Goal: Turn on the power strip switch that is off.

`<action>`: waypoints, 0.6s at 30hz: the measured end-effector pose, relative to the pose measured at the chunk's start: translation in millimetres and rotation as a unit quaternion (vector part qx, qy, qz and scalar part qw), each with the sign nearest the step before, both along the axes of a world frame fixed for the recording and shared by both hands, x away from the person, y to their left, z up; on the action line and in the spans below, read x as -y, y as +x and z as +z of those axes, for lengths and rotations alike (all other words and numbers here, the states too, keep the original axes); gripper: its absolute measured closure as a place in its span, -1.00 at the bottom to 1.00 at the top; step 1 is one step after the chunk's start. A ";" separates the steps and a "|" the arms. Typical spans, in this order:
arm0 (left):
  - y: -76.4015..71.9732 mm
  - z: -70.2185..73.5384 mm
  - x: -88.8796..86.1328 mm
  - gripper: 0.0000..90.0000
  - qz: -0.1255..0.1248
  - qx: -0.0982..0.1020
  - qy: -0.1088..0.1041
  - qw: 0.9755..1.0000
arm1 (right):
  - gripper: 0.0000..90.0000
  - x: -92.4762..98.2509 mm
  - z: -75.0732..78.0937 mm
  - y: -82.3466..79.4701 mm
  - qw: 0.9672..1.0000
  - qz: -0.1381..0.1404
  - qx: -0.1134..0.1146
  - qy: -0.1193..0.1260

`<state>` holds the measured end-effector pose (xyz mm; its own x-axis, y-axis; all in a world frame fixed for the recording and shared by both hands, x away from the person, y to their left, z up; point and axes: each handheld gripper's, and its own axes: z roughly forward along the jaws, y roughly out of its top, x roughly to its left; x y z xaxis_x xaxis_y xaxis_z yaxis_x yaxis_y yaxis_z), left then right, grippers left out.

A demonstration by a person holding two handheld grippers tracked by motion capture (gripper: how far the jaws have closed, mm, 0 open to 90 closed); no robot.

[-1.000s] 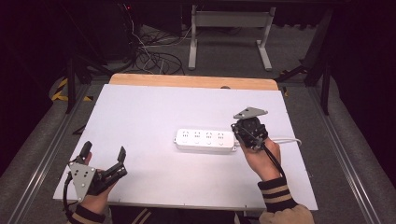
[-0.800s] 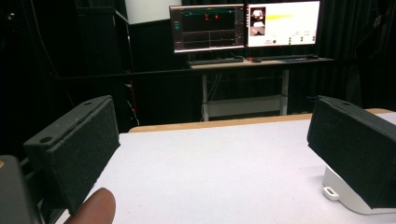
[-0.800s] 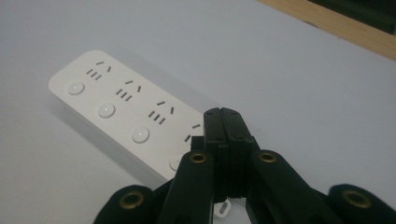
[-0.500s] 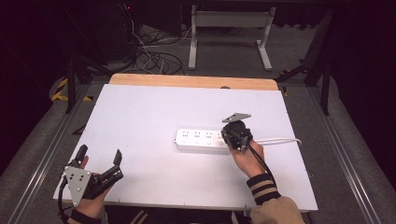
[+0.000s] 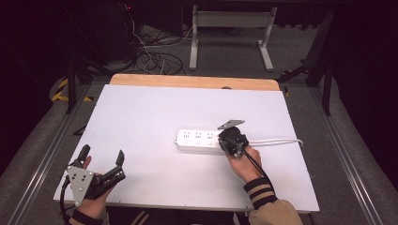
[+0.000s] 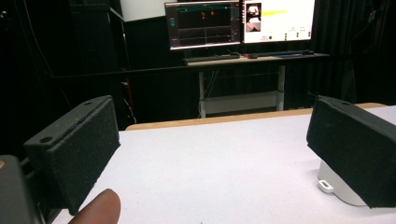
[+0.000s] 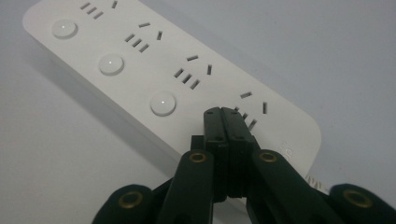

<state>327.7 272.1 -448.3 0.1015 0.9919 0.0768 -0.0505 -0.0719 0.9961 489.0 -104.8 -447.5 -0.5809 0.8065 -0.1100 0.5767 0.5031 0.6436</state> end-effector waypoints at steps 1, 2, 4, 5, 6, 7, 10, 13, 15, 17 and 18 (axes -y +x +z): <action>0.0 0.0 0.1 -0.94 0.000 0.000 -0.001 1.000 | 1.00 -1.1 -0.6 -1.3 1.000 0.000 0.006 -0.006; 0.0 0.0 0.2 -0.94 0.000 -0.001 -0.001 1.000 | 1.00 -1.8 -1.1 -2.3 1.000 -0.002 0.009 -0.008; 0.0 -0.2 0.4 -0.94 0.000 -0.001 0.000 1.000 | 1.00 -2.5 -2.3 -3.3 1.000 -0.008 0.012 -0.008; 0.1 -0.3 0.4 -0.94 0.000 -0.001 0.001 1.000 | 1.00 -2.6 -2.5 -3.6 1.000 -0.011 0.012 -0.006; 0.1 -0.3 0.4 -0.94 0.000 -0.001 0.001 1.000 | 1.00 -2.3 -3.0 -4.0 1.000 -0.015 0.012 -0.003; 0.1 -0.5 0.5 -0.94 0.000 -0.002 0.000 1.000 | 1.00 -1.6 -3.6 -4.1 1.000 -0.015 0.012 0.000; 0.1 -0.7 0.8 -0.94 -0.002 -0.004 -0.001 1.000 | 1.00 3.2 -3.4 -1.2 1.000 -0.017 -0.004 0.023; 0.4 -1.0 1.1 -0.94 -0.001 -0.005 0.001 1.000 | 1.00 5.6 -4.0 -0.5 0.999 -0.016 -0.006 0.032; 0.6 -1.3 1.5 -0.94 -0.002 -0.007 0.002 1.000 | 1.00 5.3 -4.3 -0.7 0.999 -0.016 -0.004 0.031; 0.7 -1.5 2.0 -0.94 -0.004 -0.008 0.000 1.000 | 1.00 4.7 -4.4 -1.0 0.999 -0.015 -0.003 0.029; 0.6 -1.5 1.9 -0.94 -0.004 -0.009 0.002 1.000 | 1.00 4.6 -4.5 -1.3 0.999 -0.015 -0.001 0.028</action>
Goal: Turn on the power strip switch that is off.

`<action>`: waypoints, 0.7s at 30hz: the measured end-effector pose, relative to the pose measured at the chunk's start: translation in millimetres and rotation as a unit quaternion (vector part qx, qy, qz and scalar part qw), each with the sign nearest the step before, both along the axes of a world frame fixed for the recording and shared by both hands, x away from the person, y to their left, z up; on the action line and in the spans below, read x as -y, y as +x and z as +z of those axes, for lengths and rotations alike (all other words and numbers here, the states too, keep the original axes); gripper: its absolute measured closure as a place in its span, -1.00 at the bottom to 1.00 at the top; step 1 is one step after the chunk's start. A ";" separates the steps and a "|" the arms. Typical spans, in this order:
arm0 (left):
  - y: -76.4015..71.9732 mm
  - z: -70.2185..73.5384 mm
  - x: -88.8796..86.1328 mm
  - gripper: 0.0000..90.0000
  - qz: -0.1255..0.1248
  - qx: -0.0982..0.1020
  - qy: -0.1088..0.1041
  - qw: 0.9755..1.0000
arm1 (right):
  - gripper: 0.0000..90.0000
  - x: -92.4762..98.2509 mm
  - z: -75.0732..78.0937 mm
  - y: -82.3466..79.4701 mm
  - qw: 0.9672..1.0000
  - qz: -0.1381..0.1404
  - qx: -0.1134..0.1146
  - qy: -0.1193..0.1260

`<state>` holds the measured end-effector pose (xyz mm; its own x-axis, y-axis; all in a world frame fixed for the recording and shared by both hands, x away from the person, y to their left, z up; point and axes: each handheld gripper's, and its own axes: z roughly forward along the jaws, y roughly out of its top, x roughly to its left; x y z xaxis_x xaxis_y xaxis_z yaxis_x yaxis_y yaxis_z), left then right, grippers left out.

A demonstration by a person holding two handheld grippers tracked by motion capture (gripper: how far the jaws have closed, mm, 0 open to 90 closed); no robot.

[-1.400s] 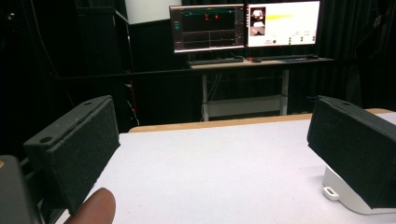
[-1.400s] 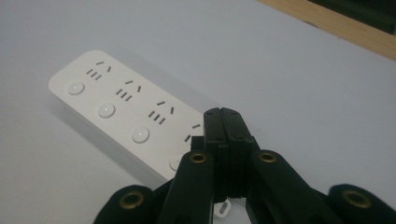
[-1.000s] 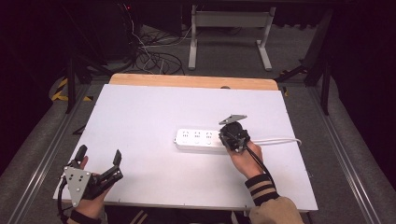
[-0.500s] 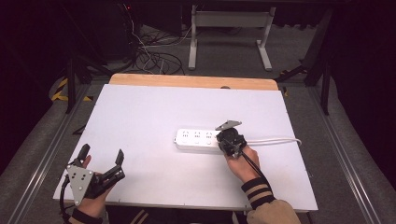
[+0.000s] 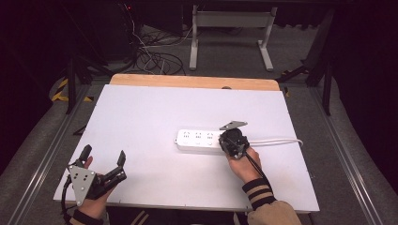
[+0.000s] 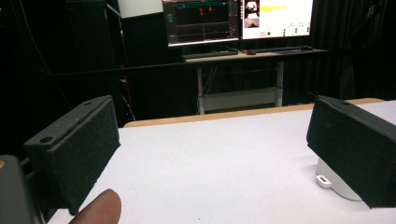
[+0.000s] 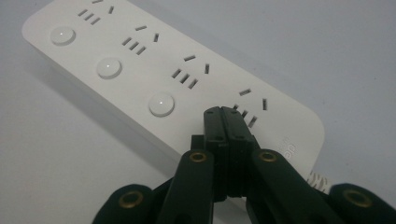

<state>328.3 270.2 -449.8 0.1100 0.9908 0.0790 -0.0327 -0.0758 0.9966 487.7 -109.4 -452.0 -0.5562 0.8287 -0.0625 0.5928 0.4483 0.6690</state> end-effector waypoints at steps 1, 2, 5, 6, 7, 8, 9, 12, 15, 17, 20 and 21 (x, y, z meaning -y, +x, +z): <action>0.0 0.0 0.0 -0.94 0.000 0.000 0.000 1.000 | 1.00 -0.3 -0.2 -0.5 1.000 0.000 0.002 -0.001; 0.1 0.0 0.1 -0.94 0.000 -0.001 0.000 1.000 | 1.00 -0.6 -0.4 -0.7 1.000 0.001 0.004 -0.003; 0.4 0.0 0.2 -0.94 -0.001 -0.001 0.002 1.000 | 1.00 0.0 -0.3 -0.1 1.000 0.000 0.001 0.000; 0.5 -0.1 0.5 -0.94 0.000 -0.001 0.002 1.000 | 1.00 -0.2 -0.3 -0.2 1.000 0.000 0.001 -0.001; 0.5 -0.1 0.5 -0.94 0.000 -0.001 0.002 1.000 | 1.00 -0.3 -0.3 -0.4 1.000 0.000 0.002 -0.002; 0.7 -0.2 0.7 -0.94 -0.001 -0.001 0.002 1.000 | 1.00 -0.3 -0.3 -0.4 1.000 0.000 0.002 -0.002; 1.0 -0.4 1.0 -0.94 -0.001 -0.003 0.003 1.000 | 1.00 -0.8 -0.7 -0.9 1.000 0.001 0.005 -0.004; 1.3 -0.5 1.4 -0.94 -0.002 -0.003 0.004 1.000 | 1.00 -1.2 -1.1 -1.6 1.000 0.000 0.007 -0.005; 1.6 -0.6 1.9 -0.93 -0.003 -0.004 0.003 1.000 | 1.00 -0.5 -1.7 -1.8 1.000 0.000 0.009 -0.003; 1.9 -0.7 2.1 -0.93 -0.004 -0.005 0.003 1.000 | 1.00 0.3 -2.0 -1.4 1.000 -0.002 0.006 0.004; 2.3 -0.9 2.4 -0.93 -0.005 -0.006 0.002 1.000 | 1.00 2.3 -2.3 -0.6 1.000 -0.004 0.001 0.013; 2.4 -1.0 2.5 -0.93 -0.005 -0.005 0.002 1.000 | 1.00 2.1 -2.4 -0.8 1.000 -0.005 0.002 0.013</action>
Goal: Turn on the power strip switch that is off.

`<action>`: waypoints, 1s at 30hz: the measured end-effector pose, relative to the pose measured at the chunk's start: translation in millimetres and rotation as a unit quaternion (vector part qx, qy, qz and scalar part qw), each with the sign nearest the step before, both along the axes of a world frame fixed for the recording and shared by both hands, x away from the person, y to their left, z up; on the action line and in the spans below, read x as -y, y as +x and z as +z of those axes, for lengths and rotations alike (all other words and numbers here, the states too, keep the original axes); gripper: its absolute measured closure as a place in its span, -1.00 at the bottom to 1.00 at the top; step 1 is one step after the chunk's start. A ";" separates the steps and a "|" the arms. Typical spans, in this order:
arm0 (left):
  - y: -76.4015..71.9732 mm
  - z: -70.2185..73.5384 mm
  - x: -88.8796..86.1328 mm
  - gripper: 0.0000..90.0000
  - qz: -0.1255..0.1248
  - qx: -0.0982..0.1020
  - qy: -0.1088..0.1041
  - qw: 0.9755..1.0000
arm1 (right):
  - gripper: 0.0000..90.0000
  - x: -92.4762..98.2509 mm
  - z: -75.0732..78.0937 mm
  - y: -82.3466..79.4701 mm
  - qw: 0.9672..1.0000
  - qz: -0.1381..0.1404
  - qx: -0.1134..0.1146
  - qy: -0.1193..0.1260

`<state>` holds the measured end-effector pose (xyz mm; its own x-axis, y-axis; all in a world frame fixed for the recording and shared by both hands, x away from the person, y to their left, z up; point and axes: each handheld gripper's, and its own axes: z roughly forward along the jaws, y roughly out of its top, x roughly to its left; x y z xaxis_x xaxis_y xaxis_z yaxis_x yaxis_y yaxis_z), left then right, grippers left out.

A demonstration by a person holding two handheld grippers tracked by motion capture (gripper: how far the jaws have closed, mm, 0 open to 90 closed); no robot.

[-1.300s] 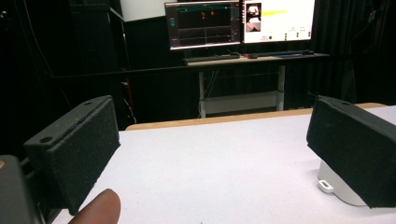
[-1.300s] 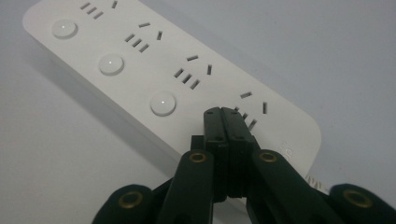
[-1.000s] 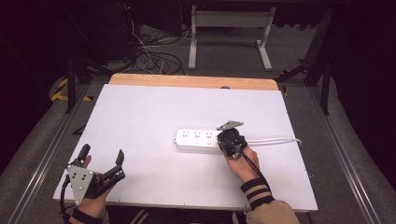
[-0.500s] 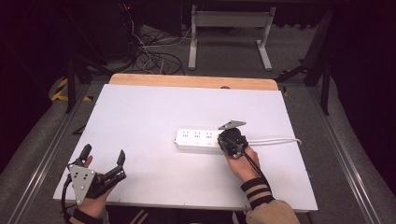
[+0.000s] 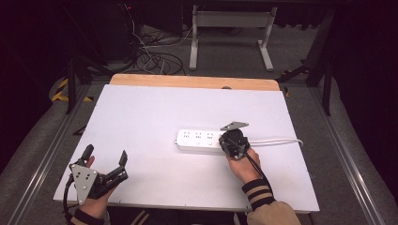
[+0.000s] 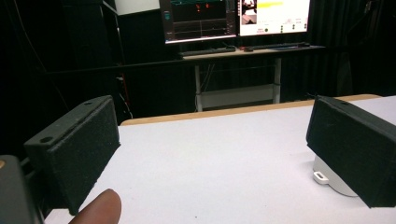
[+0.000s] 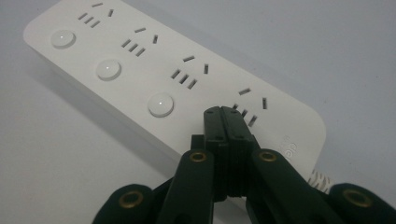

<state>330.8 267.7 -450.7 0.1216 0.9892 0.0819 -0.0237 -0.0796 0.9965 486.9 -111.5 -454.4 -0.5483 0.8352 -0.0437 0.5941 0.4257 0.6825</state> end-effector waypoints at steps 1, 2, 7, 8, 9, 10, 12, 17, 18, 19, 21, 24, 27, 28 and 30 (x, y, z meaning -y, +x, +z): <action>0.0 0.0 0.1 -0.93 0.000 0.000 0.000 1.000 | 1.00 -0.4 -0.1 -0.4 1.000 -0.001 0.002 -0.002; 0.1 0.0 0.3 -0.93 -0.001 0.000 0.000 1.000 | 1.00 -0.9 -0.5 -0.9 1.000 -0.001 0.005 -0.005; 0.4 0.0 0.7 -0.93 -0.001 0.001 0.001 1.000 | 1.00 -0.3 -1.4 -1.5 1.000 -0.001 0.006 -0.002; 0.3 0.2 0.7 -0.94 0.001 0.002 0.001 1.000 | 1.00 -0.1 -1.5 -1.5 1.000 -0.001 0.005 -0.001; 0.2 0.3 0.7 -0.94 0.002 0.003 0.000 1.000 | 1.00 -0.1 -1.6 -1.6 1.000 -0.001 0.006 0.000; 0.0 0.5 0.5 -0.94 0.002 0.003 0.000 1.000 | 1.00 -0.4 -2.1 -1.8 1.000 -0.002 0.006 -0.003; -0.2 0.9 0.3 -0.94 0.006 0.006 0.000 1.000 | 1.00 -0.7 -2.5 -2.7 1.000 -0.002 0.009 -0.002; -0.2 1.1 0.8 -0.96 0.008 0.010 0.001 1.000 | 1.00 -2.1 -2.8 -3.8 1.000 -0.003 0.015 -0.009; -0.1 1.0 1.0 -0.96 0.008 0.009 0.000 1.000 | 1.00 -1.9 -2.7 -3.8 1.000 -0.004 0.013 -0.007; 0.1 0.9 1.2 -0.96 0.007 0.009 -0.001 1.000 | 1.00 -1.8 -2.8 -3.8 1.000 -0.003 0.014 -0.007; 0.2 0.9 1.2 -0.96 0.007 0.009 0.000 1.000 | 1.00 -2.3 -2.8 -4.1 1.000 -0.003 0.016 -0.010; 0.5 1.0 1.6 -0.96 0.006 0.010 0.000 1.000 | 1.00 -3.3 -3.0 -4.4 1.000 -0.002 0.019 -0.013; 0.8 1.0 2.0 -0.96 0.006 0.010 0.000 1.000 | 1.00 -3.9 -3.0 -4.9 1.000 -0.003 0.021 -0.017; 1.0 0.9 2.4 -0.96 0.005 0.010 0.000 1.000 | 1.00 -4.7 -2.9 -5.5 1.000 -0.004 0.022 -0.020; 1.2 0.9 2.6 -0.97 0.005 0.011 -0.001 1.000 | 1.00 -4.7 -3.0 -5.4 1.000 -0.004 0.022 -0.019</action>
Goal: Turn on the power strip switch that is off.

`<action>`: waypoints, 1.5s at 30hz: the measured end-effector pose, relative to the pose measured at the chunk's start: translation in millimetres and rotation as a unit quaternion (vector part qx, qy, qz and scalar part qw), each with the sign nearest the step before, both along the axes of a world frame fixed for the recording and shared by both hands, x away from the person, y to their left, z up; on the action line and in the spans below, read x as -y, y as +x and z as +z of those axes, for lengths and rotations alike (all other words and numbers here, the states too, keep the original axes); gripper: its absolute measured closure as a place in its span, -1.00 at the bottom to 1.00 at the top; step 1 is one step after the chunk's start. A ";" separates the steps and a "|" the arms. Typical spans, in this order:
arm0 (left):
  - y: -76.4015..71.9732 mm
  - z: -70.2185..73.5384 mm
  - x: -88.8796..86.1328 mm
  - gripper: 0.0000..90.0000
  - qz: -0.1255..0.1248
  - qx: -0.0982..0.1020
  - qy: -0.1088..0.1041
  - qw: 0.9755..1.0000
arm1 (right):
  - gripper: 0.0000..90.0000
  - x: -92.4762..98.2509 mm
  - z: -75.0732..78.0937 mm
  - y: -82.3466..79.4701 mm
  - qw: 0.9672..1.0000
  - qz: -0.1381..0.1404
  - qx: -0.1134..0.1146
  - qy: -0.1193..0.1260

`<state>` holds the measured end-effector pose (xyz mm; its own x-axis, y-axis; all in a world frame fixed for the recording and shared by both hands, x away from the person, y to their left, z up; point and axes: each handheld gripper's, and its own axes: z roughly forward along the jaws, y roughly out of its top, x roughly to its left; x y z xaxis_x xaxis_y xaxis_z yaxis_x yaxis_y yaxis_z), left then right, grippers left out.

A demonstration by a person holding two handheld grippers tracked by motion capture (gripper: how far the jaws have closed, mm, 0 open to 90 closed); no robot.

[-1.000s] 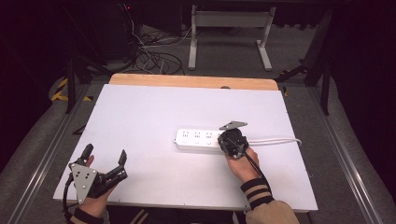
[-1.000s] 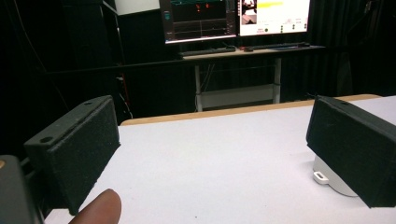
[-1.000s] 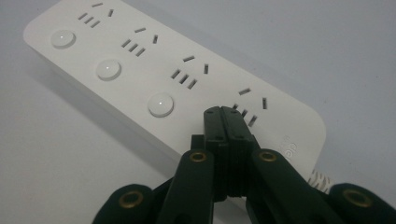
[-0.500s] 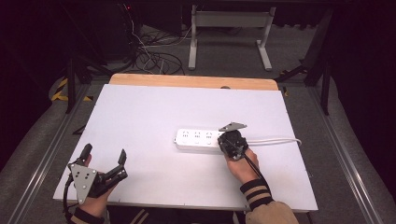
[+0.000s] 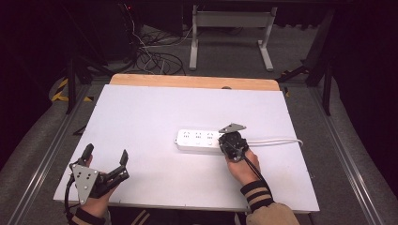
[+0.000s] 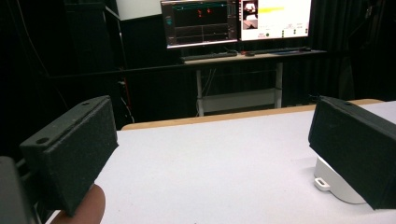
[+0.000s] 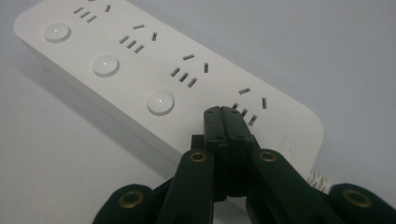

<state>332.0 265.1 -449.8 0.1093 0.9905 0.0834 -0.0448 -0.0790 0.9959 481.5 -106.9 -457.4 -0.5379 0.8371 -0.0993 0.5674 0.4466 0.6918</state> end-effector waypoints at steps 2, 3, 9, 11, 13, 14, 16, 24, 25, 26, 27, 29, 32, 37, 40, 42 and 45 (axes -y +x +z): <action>0.3 0.1 -0.3 -0.97 0.000 0.000 0.000 1.000 | 1.00 -0.1 -0.2 -0.3 1.000 -0.001 0.001 -0.001; 0.5 0.1 -0.4 -0.97 0.000 -0.001 0.000 1.000 | 1.00 -0.5 -0.2 -0.5 1.000 -0.001 0.003 -0.002; 1.3 0.0 0.4 -0.97 -0.001 -0.001 0.001 1.000 | 1.00 0.0 -0.3 -0.2 1.000 -0.001 0.002 0.001; 1.5 -0.1 0.4 -0.97 -0.002 -0.002 0.001 1.000 | 1.00 -0.3 -0.2 -0.4 1.000 -0.001 0.002 -0.002; 1.6 -0.1 0.5 -0.97 -0.001 -0.002 0.001 1.000 | 1.00 -0.5 -0.1 -0.3 1.000 -0.001 0.002 -0.002; 1.5 0.0 0.4 -0.97 -0.001 -0.002 0.001 1.000 | 1.00 -0.2 0.0 -0.2 1.000 0.000 0.002 -0.002; 1.3 0.1 0.6 -0.97 0.000 0.000 0.000 1.000 | 1.00 0.0 0.0 -0.1 1.000 -0.001 0.001 0.000; 1.6 -0.2 0.7 -0.97 -0.002 -0.003 0.001 1.000 | 1.00 0.5 -0.1 0.5 1.000 -0.001 0.000 0.003; 1.6 -0.1 0.9 -0.97 -0.003 -0.003 0.000 1.000 | 1.00 0.3 -0.2 0.1 1.000 -0.001 0.001 0.002; 1.5 -0.1 0.8 -0.97 -0.003 -0.003 0.001 1.000 | 1.00 0.2 -0.1 0.1 1.000 -0.001 0.001 0.002; 1.5 -0.1 0.8 -0.97 -0.003 -0.003 0.001 1.000 | 1.00 0.3 0.2 0.3 1.000 -0.001 0.000 0.002; 1.6 0.1 0.5 -0.97 -0.002 -0.002 0.001 1.000 | 1.00 1.1 0.2 0.7 1.000 -0.001 -0.002 0.006; 2.0 0.3 0.3 -0.97 -0.004 -0.004 -0.002 1.000 | 0.77 2.3 -0.2 -0.1 1.000 0.002 0.009 0.009; 2.7 0.8 0.5 -0.97 -0.006 -0.002 -0.003 1.000 | 0.86 24.4 7.5 3.0 0.996 -0.004 -0.002 0.088; 3.5 0.5 0.4 -0.97 -0.007 -0.005 -0.006 1.000 | 0.90 38.1 24.1 -4.6 0.991 -0.002 0.040 0.125; 3.6 0.8 0.5 -0.97 -0.008 -0.005 -0.008 1.000 | 0.87 47.7 32.6 -10.3 0.988 0.000 0.064 0.141; 4.1 1.0 0.9 -0.97 -0.010 -0.004 -0.006 1.000 | 0.76 63.2 41.7 -18.6 0.981 0.010 0.088 0.173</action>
